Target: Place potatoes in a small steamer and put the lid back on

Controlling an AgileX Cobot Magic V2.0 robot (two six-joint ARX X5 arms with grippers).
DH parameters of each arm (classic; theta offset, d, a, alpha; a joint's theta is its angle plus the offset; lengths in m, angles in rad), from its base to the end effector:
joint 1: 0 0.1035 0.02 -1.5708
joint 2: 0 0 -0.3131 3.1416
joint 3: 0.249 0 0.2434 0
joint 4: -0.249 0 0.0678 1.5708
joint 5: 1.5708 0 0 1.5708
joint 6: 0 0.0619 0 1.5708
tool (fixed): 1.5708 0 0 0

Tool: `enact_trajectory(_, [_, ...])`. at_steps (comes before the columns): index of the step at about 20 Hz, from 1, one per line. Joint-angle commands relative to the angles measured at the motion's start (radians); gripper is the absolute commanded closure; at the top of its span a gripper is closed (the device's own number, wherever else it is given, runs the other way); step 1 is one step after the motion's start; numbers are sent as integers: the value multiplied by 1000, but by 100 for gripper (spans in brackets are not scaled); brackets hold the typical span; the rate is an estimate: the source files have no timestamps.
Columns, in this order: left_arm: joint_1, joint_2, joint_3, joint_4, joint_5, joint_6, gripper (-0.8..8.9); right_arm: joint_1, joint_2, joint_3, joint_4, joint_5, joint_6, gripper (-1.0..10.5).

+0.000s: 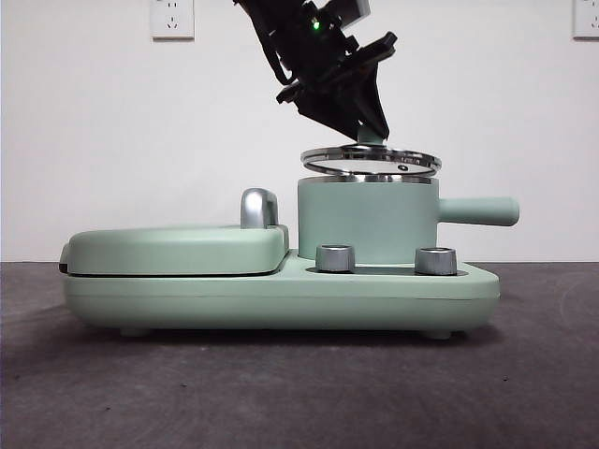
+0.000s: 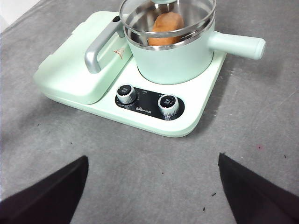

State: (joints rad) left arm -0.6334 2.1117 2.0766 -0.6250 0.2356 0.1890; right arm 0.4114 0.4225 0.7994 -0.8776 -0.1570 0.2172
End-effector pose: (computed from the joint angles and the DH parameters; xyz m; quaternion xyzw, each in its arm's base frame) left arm 0.4107 -0.3195 0.3451 0.1447 0.2787 -0.4264 0.8483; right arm 0.0372 0.0268 0.3126 0.0696 0.2737 0.2434 0.9279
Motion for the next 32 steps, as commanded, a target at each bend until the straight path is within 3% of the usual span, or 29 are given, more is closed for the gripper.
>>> enact_trajectory(1, [-7,34,38,20,5,2,808,6,3,8,10,0,12,505])
enact_trajectory(8, [-5,64,38,5,5,7,808,6,3,8,10,0,13,505])
enact_trajectory(12, [-6,64,38,-52,6,87,808,6,3,8,11,0,13,505])
enact_trajectory(16, [-3,64,38,-105,5,114,808,6,3,8,11,1,13,505])
enact_trajectory(23, [-3,64,38,-96,5,74,804,6,3,8,11,0,19,505])
enact_trajectory(25, [-3,64,40,-86,5,27,687,6,3,8,11,0,19,505])
enact_trajectory(28, [10,48,47,-84,5,-31,383,6,3,8,10,0,19,505])
enact_trajectory(30, [14,24,51,-85,5,-45,308,6,3,8,10,0,19,505])
enact_trajectory(32, [16,-15,51,-105,5,-45,308,6,3,8,10,0,19,505])
